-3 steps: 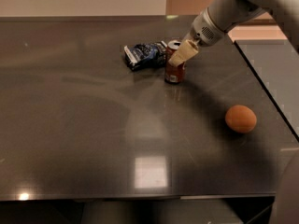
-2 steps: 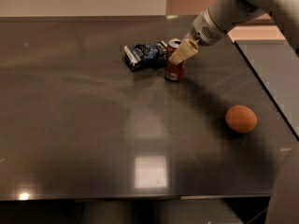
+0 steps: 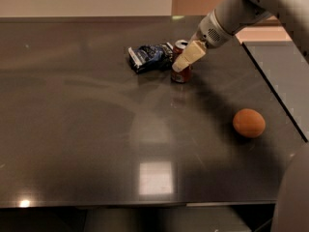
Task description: Move coke can near blue chip bag
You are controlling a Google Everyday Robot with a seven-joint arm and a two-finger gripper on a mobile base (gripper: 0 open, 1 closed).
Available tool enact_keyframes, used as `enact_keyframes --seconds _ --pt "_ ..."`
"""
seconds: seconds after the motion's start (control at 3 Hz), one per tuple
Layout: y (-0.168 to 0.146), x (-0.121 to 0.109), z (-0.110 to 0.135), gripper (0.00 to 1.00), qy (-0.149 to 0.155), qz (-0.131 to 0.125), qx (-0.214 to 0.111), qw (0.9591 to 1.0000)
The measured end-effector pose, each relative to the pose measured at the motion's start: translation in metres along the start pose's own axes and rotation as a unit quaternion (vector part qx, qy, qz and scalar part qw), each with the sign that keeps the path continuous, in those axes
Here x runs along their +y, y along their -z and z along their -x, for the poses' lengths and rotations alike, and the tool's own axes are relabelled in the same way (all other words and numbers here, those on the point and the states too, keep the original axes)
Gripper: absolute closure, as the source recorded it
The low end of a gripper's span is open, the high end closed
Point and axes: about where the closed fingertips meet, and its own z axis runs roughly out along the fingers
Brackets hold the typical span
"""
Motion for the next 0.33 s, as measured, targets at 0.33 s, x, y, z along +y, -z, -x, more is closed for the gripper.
enact_keyframes --seconds 0.33 --pt "-0.0001 0.0000 0.0000 0.00 0.000 0.000 0.000 1.0000"
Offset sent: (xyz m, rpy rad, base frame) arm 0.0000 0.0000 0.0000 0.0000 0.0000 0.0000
